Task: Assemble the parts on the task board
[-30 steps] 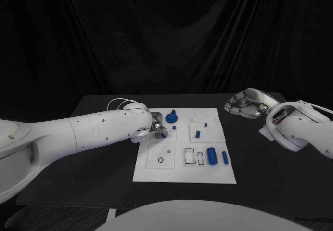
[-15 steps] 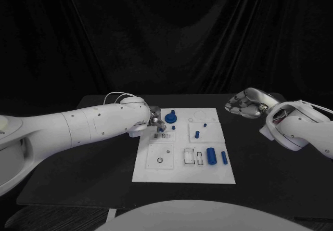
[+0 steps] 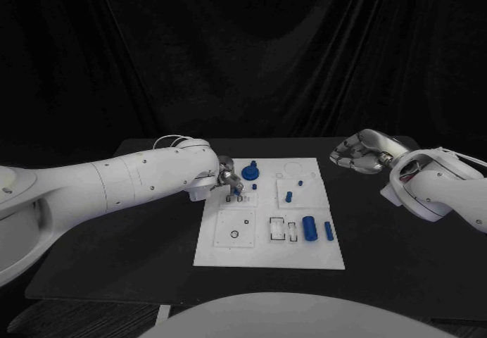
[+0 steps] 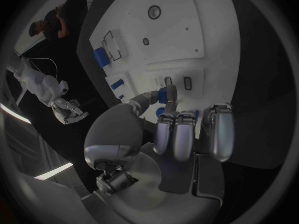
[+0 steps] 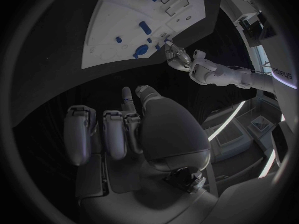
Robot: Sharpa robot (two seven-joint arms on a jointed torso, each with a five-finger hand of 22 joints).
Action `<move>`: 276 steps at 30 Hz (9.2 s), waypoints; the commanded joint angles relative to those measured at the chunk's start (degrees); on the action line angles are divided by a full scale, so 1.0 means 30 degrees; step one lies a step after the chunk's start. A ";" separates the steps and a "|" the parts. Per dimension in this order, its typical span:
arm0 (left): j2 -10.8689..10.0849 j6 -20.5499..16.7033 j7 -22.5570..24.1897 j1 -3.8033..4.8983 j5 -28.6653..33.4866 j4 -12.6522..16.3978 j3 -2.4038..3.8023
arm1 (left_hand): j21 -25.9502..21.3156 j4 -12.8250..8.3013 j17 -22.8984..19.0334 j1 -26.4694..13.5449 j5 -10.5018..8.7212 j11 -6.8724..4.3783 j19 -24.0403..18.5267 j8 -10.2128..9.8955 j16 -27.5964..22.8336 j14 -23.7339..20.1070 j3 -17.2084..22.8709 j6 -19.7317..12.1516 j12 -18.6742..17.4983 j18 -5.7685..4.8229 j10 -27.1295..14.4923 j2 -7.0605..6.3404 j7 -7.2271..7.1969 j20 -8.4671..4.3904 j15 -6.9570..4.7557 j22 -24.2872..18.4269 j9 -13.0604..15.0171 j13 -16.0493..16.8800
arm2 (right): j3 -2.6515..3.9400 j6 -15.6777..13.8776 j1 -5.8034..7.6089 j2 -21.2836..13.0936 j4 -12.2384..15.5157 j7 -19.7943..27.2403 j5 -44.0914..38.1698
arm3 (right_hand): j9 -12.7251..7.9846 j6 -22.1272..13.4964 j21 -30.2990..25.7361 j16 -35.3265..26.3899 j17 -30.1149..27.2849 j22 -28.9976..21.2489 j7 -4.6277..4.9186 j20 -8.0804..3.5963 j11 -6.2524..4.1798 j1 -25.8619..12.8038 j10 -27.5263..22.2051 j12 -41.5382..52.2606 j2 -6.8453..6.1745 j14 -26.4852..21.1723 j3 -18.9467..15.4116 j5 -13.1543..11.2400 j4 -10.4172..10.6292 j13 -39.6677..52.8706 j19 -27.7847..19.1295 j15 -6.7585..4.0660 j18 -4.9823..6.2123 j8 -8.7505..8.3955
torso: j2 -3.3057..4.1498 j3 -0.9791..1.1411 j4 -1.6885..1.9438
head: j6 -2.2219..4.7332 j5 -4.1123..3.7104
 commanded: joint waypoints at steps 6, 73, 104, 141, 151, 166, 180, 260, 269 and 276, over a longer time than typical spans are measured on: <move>0.0133 0.0406 -0.0517 0.0057 0.1604 -0.0046 0.0014 | 0.0023 -0.0996 0.5033 0.0143 -0.0009 -0.0118 0.0068 -0.0034 0.0051 0.1985 0.0953 0.1005 0.0067 -0.0155 0.1983 -0.0041 -0.0945 -0.0127 -0.0179 0.3205 0.0011 0.5015 | 0.0015 0.0102 -0.0062 -0.0016 -0.0032 -0.0375 -0.0031 | 0.0007 0.0058 -0.0128 -0.0073 0.3506 0.4183 -0.0009 0.0002 0.0011 0.0130 0.2033 0.0068 -0.0003 0.1688 0.0094 0.0123 -0.0033 0.5024 0.0849 -0.0012 0.0173 0.0009 | -0.0005 -0.0001 0.0022 | -0.0004 -0.0042; 0.0388 -0.0081 0.0049 -0.0535 0.1663 -0.0635 0.0003 | -0.0193 -0.0859 0.5033 0.0277 0.0175 -0.0073 -0.0113 -0.0312 0.0051 0.1985 0.1101 0.0791 0.0067 -0.0098 0.1983 0.0196 -0.0862 -0.0151 -0.0167 0.3090 -0.0055 0.5015 | 0.0015 0.0039 -0.0132 -0.0021 -0.0019 -0.0283 -0.0027 | 0.0008 0.0047 -0.0188 -0.0115 0.3430 0.4162 0.0003 0.0002 0.0018 0.0185 0.2033 0.0068 0.0006 0.1670 0.0201 0.0131 -0.0084 0.5024 0.0822 -0.0010 0.0187 0.0004 | -0.0001 -0.0002 0.0006 | -0.0004 0.0071; 0.0539 0.0207 0.0333 -0.0781 0.1663 -0.0886 0.0003 | -0.0569 -0.0598 0.5033 0.0464 -0.1493 0.0150 -0.0458 -0.0770 0.0051 0.1985 0.0579 0.0179 0.0067 -0.0016 0.1983 0.0100 -0.0641 0.0036 0.0049 0.2963 -0.0004 0.5015 | 0.0015 0.0087 -0.0228 -0.0059 -0.0024 -0.0233 0.0129 | 0.0007 0.0038 -0.0199 -0.0126 0.3409 0.4159 0.0007 0.0002 0.0022 0.0189 0.2033 0.0068 -0.0001 0.1665 0.0225 0.0137 -0.0094 0.5024 0.0818 -0.0008 0.0189 -0.0001 | 0.0001 0.0000 0.0004 | -0.0004 0.0056; 0.0466 0.0219 0.0301 -0.0826 0.0281 -0.0885 0.0003 | -0.0993 0.2185 0.5033 0.0672 -0.4636 0.0232 -0.0504 -0.0114 0.0051 0.1985 -0.3733 -0.0845 0.0067 0.0045 0.1983 0.0511 -0.0626 0.0183 0.0157 0.3155 0.1188 0.5015 | 0.0015 0.0234 -0.0259 -0.0029 -0.0063 -0.0277 0.0130 | 0.0007 0.0038 -0.0199 -0.0126 0.3409 0.4159 0.0007 0.0002 0.0022 0.0189 0.2033 0.0068 -0.0001 0.1665 0.0225 0.0137 -0.0094 0.5024 0.0818 -0.0008 0.0189 -0.0001 | 0.0001 -0.0001 0.0005 | -0.0004 0.0120; 0.0391 -0.0149 0.0718 -0.0827 0.0228 -0.0784 0.0003 | -0.1050 0.1988 0.5033 0.1141 -0.4096 0.0202 -0.0515 -0.0175 0.0051 0.1985 -0.3493 -0.0874 0.0067 0.0051 0.1983 0.0691 -0.0653 0.0156 0.0130 0.3177 0.1121 0.5015 | 0.0015 0.0258 -0.0276 -0.0005 -0.0077 -0.0268 0.0130 | 0.0009 0.0033 -0.0253 -0.0140 0.3384 0.4140 0.0015 0.0005 0.0029 0.0177 0.2033 0.0068 -0.0012 0.1660 0.0285 0.0144 -0.0105 0.5024 0.0796 -0.0003 0.0202 -0.0003 | 0.0005 -0.0006 -0.0004 | -0.0004 0.0141; 0.0325 -0.0715 0.0717 -0.0827 0.0222 -0.0722 0.0003 | -0.0966 0.3181 0.5033 0.0368 -0.6122 0.0196 -0.0319 -0.0115 0.0051 0.1985 -0.4296 -0.0357 0.0067 0.0005 0.1983 0.0702 -0.0653 0.0138 0.0113 0.3335 0.0942 0.5015 | 0.0015 0.0346 -0.0320 0.0039 -0.0103 -0.0281 0.0132 | 0.0009 0.0033 -0.0253 -0.0140 0.3384 0.4140 0.0015 0.0005 0.0029 0.0177 0.2033 0.0068 -0.0012 0.1660 0.0285 0.0144 -0.0105 0.5024 0.0796 -0.0003 0.0202 -0.0003 | 0.0000 -0.0005 0.0006 | -0.0004 0.0026; 0.0400 -0.0529 0.0305 -0.0828 0.0222 -0.0811 0.0003 | -0.1080 0.4891 0.5033 -0.0887 -0.7775 0.0255 -0.0266 -0.0175 0.0051 0.1985 -0.6213 -0.0282 0.0067 0.0009 0.1983 0.0362 -0.0576 0.0158 0.0149 0.3440 0.0813 0.5015 | 0.0015 0.0431 -0.0360 0.0063 -0.0153 -0.0304 0.0132 | 0.0012 0.0040 -0.0258 -0.0145 0.3372 0.4139 0.0025 0.0007 0.0037 0.0112 0.2033 0.0068 0.0002 0.1658 0.0304 0.0088 -0.0062 0.5024 0.0798 0.0001 0.0202 0.0001 | 0.0008 -0.0010 -0.0004 | -0.0004 0.0045; -0.1104 -0.2847 0.1540 -0.1341 -0.3813 0.1573 -0.0010 | -0.1796 0.4813 0.5033 0.0785 -0.6904 0.0371 -0.0489 0.1183 0.0051 0.1985 -0.8033 -0.1642 0.0067 0.0130 0.1983 0.0261 -0.0453 0.0263 0.0247 0.3473 0.2246 0.5015 | 0.0015 0.0794 -0.0499 0.0011 -0.0257 -0.0430 0.0134 | 0.0027 0.0083 -0.0306 -0.0164 0.3334 0.4124 0.0005 0.0008 0.0027 0.0052 0.2033 0.0068 -0.0073 0.1652 0.0335 0.0084 -0.0060 0.5024 0.0782 -0.0001 0.0212 0.0026 | -0.0002 -0.0009 0.0004 | -0.0004 0.0181; -0.0963 -0.2738 0.1567 -0.1420 -0.3813 0.1322 -0.0008 | -0.1897 0.4678 0.5033 0.1170 -0.6043 0.0351 -0.0520 0.1285 0.0051 0.1985 -0.7983 -0.1829 0.0067 0.0143 0.1983 0.0478 -0.0477 0.0248 0.0235 0.3465 0.2355 0.5015 | 0.0015 0.0846 -0.0514 0.0009 -0.0262 -0.0450 0.0134 | 0.0027 0.0083 -0.0306 -0.0164 0.3334 0.4124 0.0005 0.0008 0.0027 0.0052 0.2033 0.0068 -0.0073 0.1652 0.0335 0.0084 -0.0060 0.5024 0.0782 -0.0001 0.0212 0.0026 | 0.0002 -0.0007 -0.0002 | -0.0004 0.0187; -0.0911 -0.2546 0.1579 -0.1442 -0.3813 0.1243 -0.0008 | -0.1921 0.4555 0.5033 0.1413 -0.5503 0.0339 -0.0513 0.1310 0.0051 0.1985 -0.7895 -0.1888 0.0067 0.0142 0.1983 0.0599 -0.0492 0.0240 0.0224 0.3470 0.2364 0.5015 | 0.0015 0.0885 -0.0544 0.0025 -0.0279 -0.0458 0.0134 | 0.0033 0.0103 -0.0330 -0.0155 0.3350 0.4116 -0.0006 0.0006 0.0018 0.0070 0.2033 0.0068 -0.0061 0.1656 0.0367 0.0097 -0.0076 0.5024 0.0772 -0.0007 0.0219 0.0037 | 0.0003 -0.0011 -0.0003 | -0.0004 0.0187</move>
